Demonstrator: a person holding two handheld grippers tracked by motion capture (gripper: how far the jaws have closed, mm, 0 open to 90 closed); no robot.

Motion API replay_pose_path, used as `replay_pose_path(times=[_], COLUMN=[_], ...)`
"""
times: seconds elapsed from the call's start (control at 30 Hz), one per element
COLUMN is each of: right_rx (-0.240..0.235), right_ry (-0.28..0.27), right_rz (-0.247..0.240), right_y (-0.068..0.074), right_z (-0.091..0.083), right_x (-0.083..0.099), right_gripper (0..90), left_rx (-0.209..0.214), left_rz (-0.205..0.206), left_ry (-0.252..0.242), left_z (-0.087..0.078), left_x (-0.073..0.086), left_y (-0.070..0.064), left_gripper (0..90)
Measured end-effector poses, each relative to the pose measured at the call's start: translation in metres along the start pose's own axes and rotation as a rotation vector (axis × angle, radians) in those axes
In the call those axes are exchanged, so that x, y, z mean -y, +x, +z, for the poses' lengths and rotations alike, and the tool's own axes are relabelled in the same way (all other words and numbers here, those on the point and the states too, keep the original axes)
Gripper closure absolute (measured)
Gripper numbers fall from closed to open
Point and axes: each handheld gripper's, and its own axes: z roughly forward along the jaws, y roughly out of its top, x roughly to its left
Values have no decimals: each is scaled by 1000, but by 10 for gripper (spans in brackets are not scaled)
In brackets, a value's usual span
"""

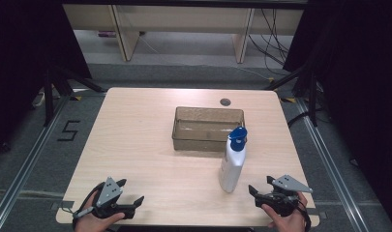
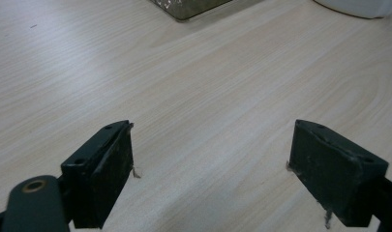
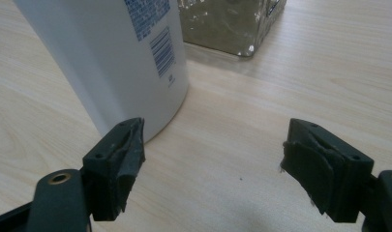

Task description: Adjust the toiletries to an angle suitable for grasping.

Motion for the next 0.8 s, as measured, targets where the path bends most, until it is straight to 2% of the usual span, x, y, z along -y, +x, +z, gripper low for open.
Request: replay_pose_path(times=[0.07,0.1,0.13,0.23,0.4,0.43,0.47,0.5,0.53,0.57,0.6,0.8], right_rx=[3,-1,5,4,10,0,21,21,3,3,-4,15], right_ry=[4,8,-7,-12,-26,-34,-41,-41,-64,-64,-92,-124], right_rz=[7,46,5,16,18,32,25,25,62,62,77,28], right_y=[0,3,-1,-1,-1,0,-1,-1,2,2,3,4], right_z=[-1,-1,-1,-2,-4,-5,-8,-8,-9,-9,-10,-19], right_x=[0,0,0,-1,-2,-3,-4,-4,-5,-5,-6,-14], right_gripper=[231,232,234,242,251,252,252,252,252,252,252,227], left_rx=[-6,-6,-2,-2,-8,-13,-11,-11,-11,-11,-18,-20], left_rz=[1,1,1,9,-3,8,-3,-3,-12,-12,-11,-13], left_ry=[4,4,5,11,2,15,7,7,3,3,15,10], left_z=[0,0,1,1,0,0,0,0,0,0,-1,-2], left_x=[0,0,0,0,0,0,0,0,0,0,-1,-1], left_y=[-1,-1,-1,-1,0,1,1,1,0,0,0,1], left_gripper=[153,153,153,155,155,155,155,155,155,155,155,155])
